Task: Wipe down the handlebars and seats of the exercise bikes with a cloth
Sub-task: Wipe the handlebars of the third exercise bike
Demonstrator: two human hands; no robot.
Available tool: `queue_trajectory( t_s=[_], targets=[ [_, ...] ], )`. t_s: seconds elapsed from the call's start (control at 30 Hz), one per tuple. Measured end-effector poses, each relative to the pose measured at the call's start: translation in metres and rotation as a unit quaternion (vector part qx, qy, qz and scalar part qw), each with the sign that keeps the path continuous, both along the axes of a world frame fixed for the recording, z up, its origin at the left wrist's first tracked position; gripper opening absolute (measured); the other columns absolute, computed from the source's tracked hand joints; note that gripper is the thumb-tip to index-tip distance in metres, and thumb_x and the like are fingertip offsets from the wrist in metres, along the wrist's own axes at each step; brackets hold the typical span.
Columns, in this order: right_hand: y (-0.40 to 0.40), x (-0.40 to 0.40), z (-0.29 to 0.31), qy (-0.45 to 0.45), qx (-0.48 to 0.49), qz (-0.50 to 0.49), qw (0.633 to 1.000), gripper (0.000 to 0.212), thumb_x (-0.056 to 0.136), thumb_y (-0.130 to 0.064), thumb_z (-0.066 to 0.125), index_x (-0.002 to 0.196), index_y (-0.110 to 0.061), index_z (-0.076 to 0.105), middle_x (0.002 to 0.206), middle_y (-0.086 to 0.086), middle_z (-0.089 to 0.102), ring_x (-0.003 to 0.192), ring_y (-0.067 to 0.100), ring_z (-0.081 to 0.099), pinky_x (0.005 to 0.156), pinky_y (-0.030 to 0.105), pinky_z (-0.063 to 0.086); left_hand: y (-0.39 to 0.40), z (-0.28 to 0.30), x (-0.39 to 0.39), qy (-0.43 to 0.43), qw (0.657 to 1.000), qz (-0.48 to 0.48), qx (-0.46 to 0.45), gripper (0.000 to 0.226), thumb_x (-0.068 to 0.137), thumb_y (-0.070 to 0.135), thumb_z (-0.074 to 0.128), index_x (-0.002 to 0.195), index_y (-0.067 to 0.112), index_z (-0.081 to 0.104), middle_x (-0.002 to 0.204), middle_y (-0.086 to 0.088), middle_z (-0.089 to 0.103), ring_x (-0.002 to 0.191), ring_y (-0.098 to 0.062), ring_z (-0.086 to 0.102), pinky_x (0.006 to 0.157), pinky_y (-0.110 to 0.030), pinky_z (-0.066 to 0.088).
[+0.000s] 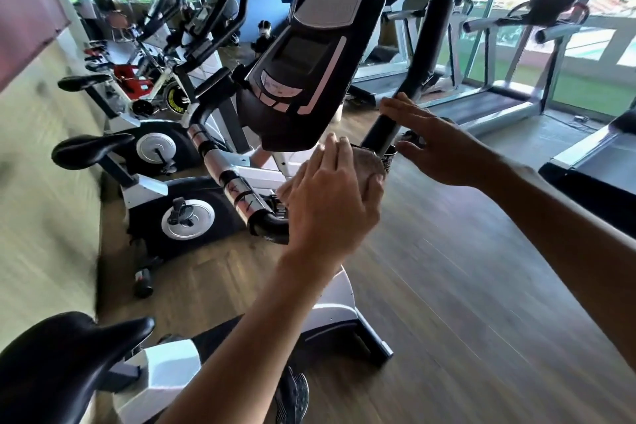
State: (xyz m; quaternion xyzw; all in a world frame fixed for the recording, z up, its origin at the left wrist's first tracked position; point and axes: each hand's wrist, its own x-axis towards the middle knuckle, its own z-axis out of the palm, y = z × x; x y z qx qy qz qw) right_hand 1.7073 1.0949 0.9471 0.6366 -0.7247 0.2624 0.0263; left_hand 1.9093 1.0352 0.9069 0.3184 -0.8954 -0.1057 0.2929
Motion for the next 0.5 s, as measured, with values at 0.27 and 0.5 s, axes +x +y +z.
queue_trajectory(
  t_s=[0.27, 0.5],
  targets=[
    [-0.003, 0.002, -0.007, 0.007, 0.0, -0.016, 1.0, 0.068, 0.102, -0.011, 0.058, 0.161, -0.018, 0.026, 0.167, -0.01, 0.016, 0.154, 0.003, -0.001, 0.129, 0.044, 0.015, -0.01, 0.001, -0.015, 0.031, 0.999, 0.006, -0.002, 0.081, 0.101, 0.06, 0.043, 0.157, 0.003, 0.032, 0.163, -0.017, 0.034, 0.15, -0.03, 0.032, 0.121, -0.048, 0.026],
    [-0.003, 0.015, -0.006, -0.013, 0.006, -0.038, 0.999, 0.066, 0.1, -0.014, 0.061, 0.159, -0.013, 0.032, 0.169, -0.004, 0.017, 0.157, 0.01, 0.003, 0.129, 0.044, 0.012, -0.018, -0.055, 0.03, 0.191, 0.972, -0.051, -0.126, 0.053, 0.105, 0.047, 0.042, 0.126, 0.004, 0.066, 0.134, -0.014, 0.066, 0.123, -0.03, 0.061, 0.106, -0.047, 0.047]
  ],
)
